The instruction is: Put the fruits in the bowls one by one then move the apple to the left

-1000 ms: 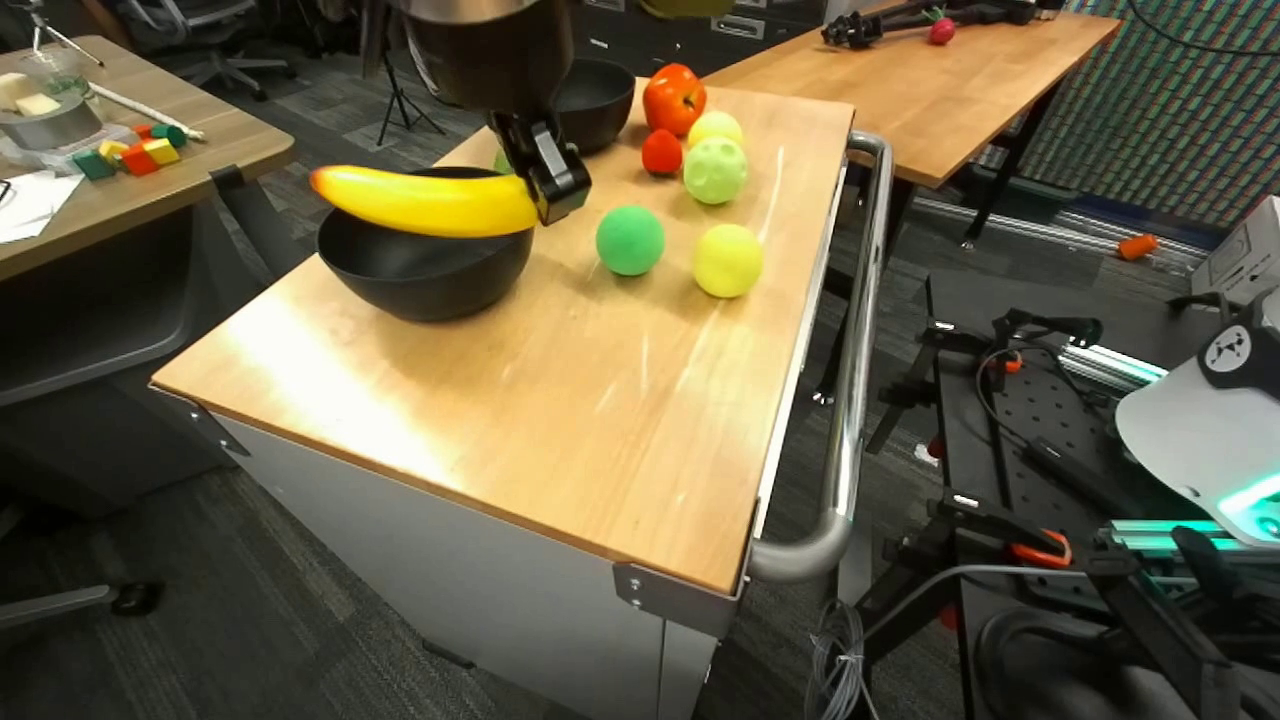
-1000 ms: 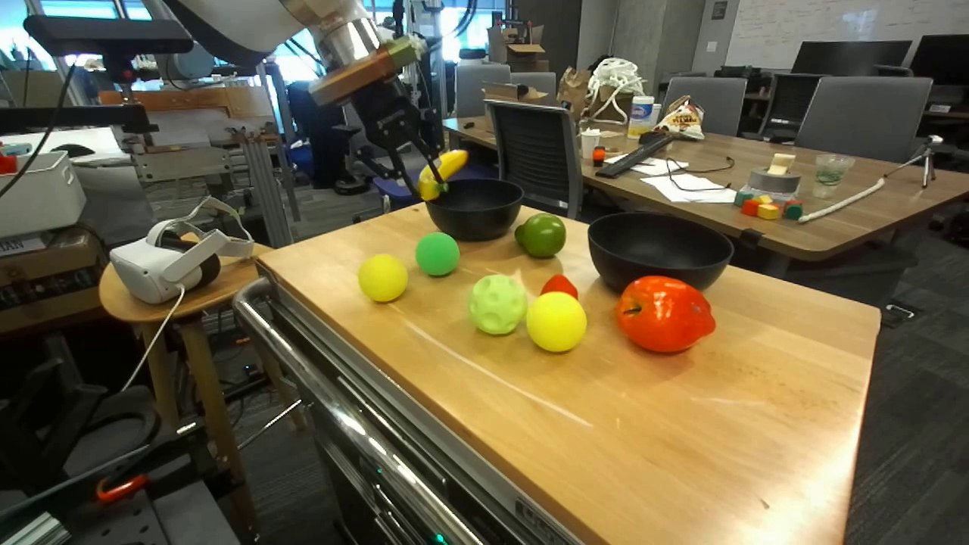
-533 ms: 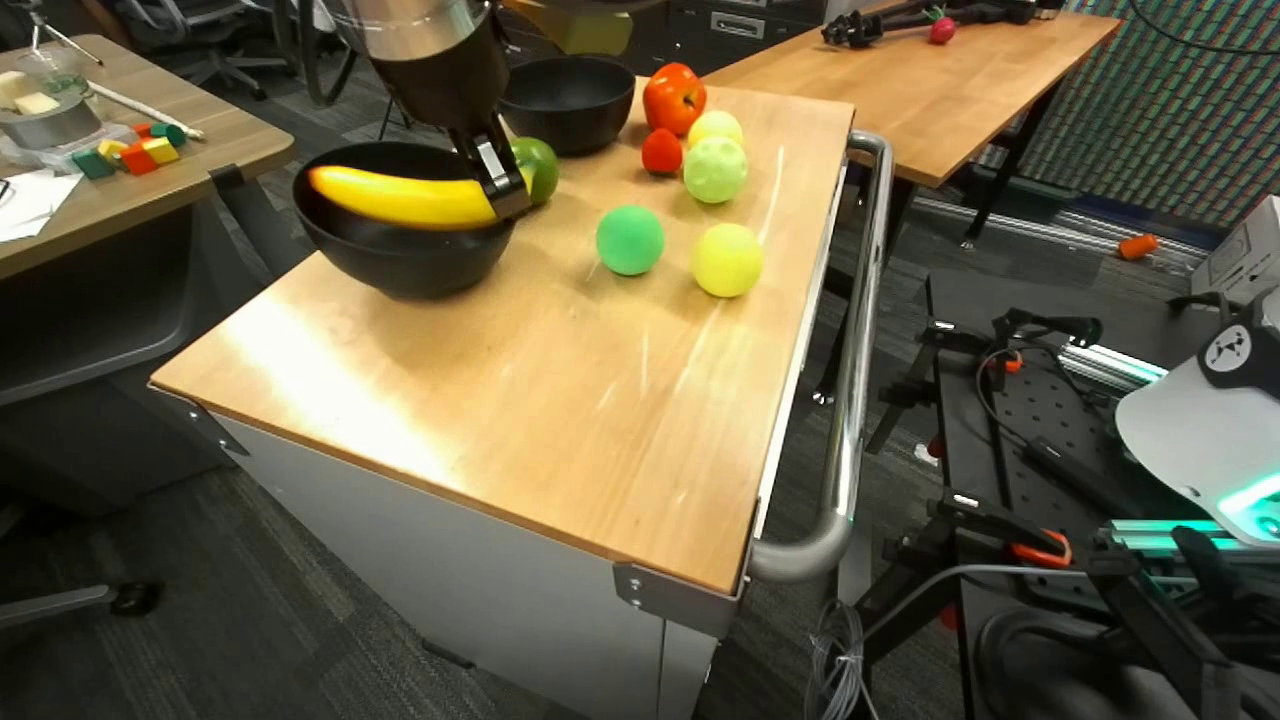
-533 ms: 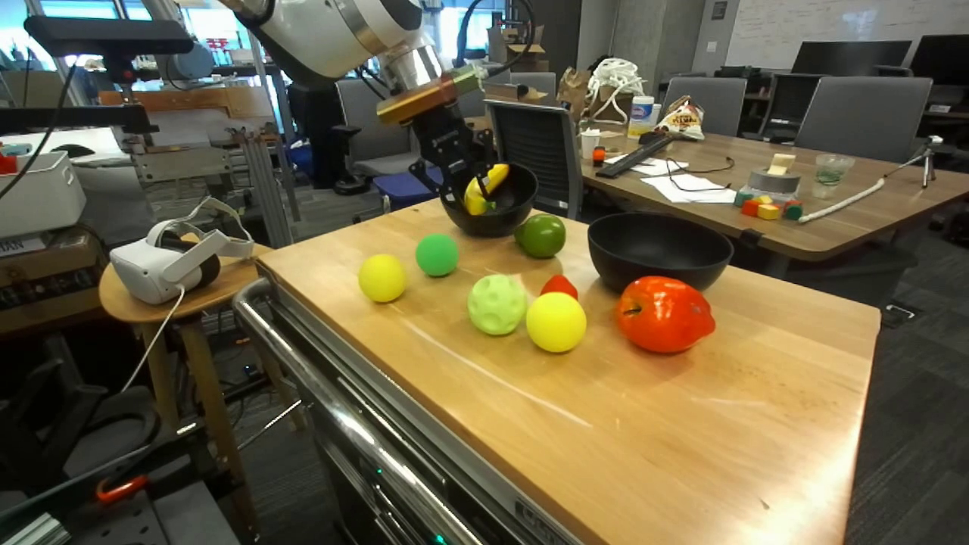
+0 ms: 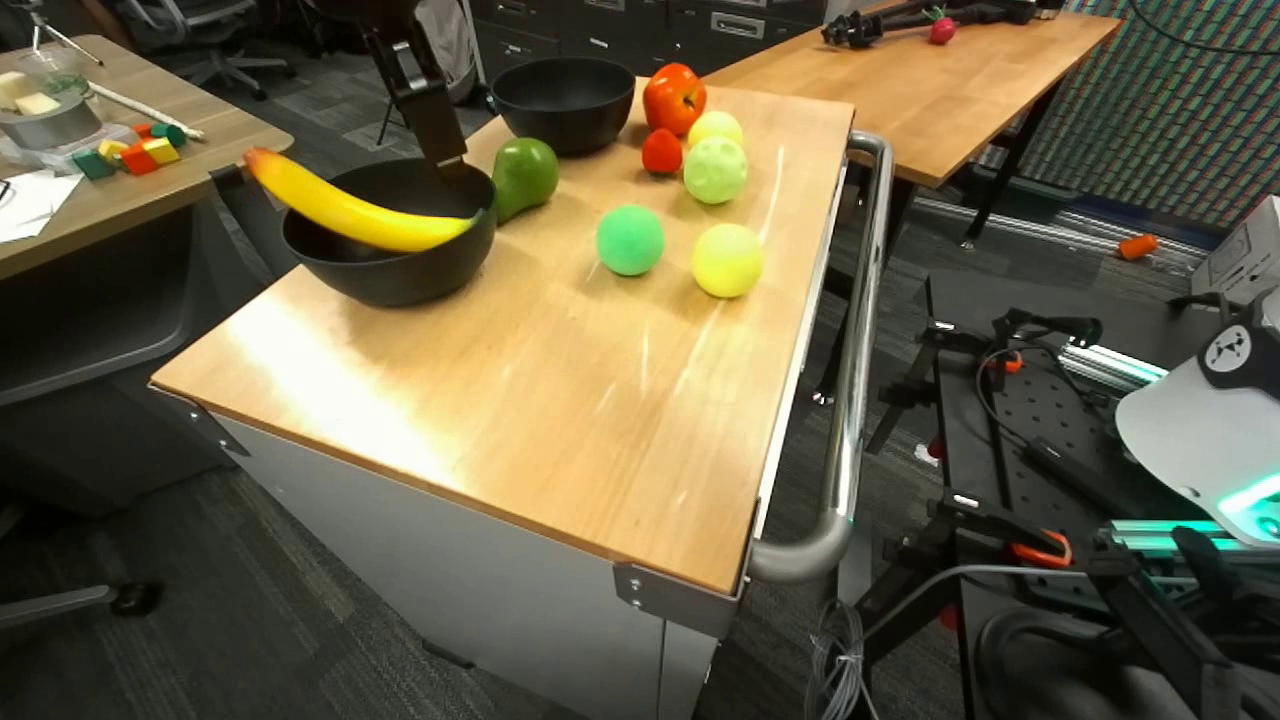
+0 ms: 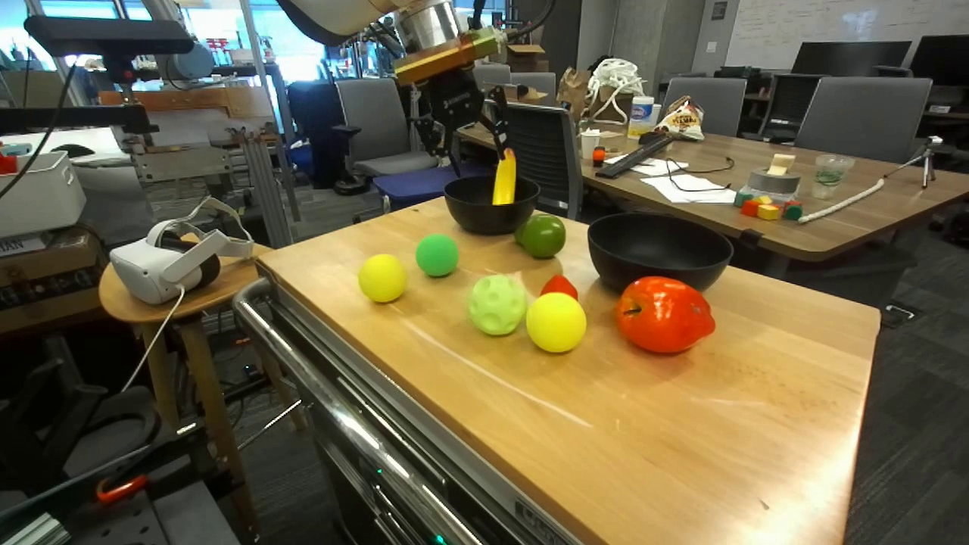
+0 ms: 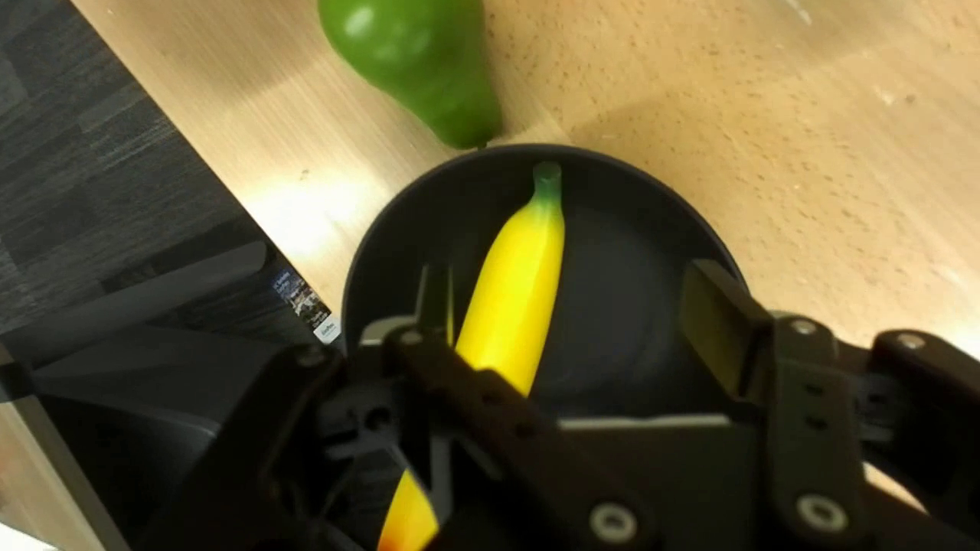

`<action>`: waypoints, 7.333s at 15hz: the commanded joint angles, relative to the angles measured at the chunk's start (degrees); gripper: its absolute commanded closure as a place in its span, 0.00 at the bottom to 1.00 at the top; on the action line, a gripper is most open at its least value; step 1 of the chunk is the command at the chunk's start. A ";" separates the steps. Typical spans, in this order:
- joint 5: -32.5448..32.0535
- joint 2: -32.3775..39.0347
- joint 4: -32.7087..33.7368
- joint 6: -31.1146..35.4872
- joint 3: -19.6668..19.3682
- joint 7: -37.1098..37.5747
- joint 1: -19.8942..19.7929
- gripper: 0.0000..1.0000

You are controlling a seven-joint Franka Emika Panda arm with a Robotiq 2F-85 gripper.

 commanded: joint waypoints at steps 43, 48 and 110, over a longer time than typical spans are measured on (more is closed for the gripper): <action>16.78 -7.66 -3.25 -4.58 -4.50 -39.00 -9.67 0.00; 15.44 -4.16 -2.76 -3.20 -4.53 -38.49 -9.57 0.00; 3.74 0.75 -0.99 3.31 -1.21 -19.20 -0.98 0.07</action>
